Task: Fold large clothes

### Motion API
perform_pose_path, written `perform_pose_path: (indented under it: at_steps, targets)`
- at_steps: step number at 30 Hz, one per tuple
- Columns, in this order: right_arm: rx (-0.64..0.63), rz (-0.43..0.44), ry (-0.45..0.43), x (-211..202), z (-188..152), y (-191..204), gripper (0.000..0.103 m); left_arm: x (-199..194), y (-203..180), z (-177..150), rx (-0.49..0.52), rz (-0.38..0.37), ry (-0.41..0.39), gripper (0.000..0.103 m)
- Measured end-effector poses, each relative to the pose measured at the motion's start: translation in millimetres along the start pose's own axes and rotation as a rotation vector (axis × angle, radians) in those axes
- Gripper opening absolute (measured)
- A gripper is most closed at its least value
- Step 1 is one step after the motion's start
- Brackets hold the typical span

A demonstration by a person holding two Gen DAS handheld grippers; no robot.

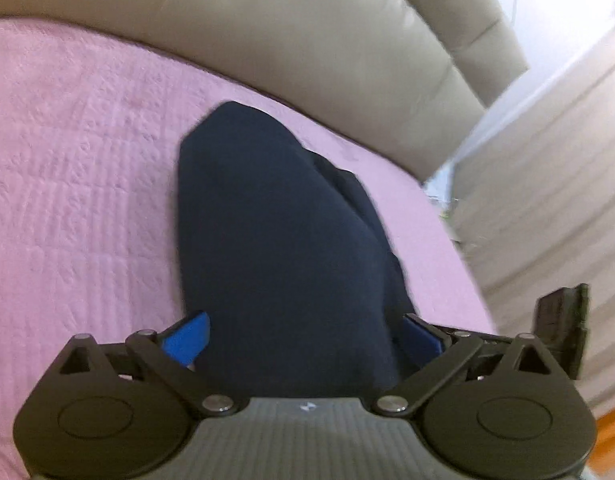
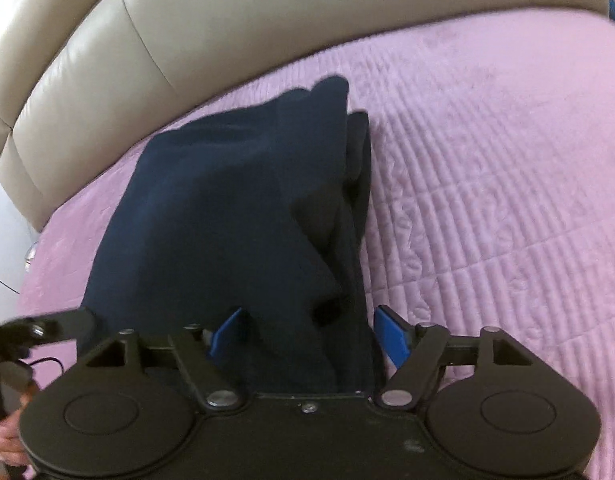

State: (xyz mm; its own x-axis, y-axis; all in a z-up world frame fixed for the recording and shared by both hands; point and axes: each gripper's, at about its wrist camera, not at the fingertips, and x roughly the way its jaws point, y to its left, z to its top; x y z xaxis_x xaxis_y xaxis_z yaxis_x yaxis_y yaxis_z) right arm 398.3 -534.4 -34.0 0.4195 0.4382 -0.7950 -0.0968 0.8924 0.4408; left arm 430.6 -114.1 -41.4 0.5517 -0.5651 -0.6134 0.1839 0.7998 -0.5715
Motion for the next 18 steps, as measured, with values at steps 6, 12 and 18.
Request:
perform_pose_path:
  at_steps: [6, 12, 18]
  targets:
    - [0.131, 0.119, 0.001, 16.7, -7.1, -33.4, 0.103, 37.3, 23.7, -2.1, -0.079, -0.03, 0.099, 0.103]
    - [0.152, 0.142, -0.006, 18.2, -10.3, -22.4, 0.076, 58.8, 58.5, -16.5, -0.289, -0.232, 0.15, 0.098]
    - [0.232, 0.186, -0.055, 3.4, -16.5, -8.4, 0.05, 49.9, 49.7, -14.3, -0.21, -0.213, 0.125, 0.066]
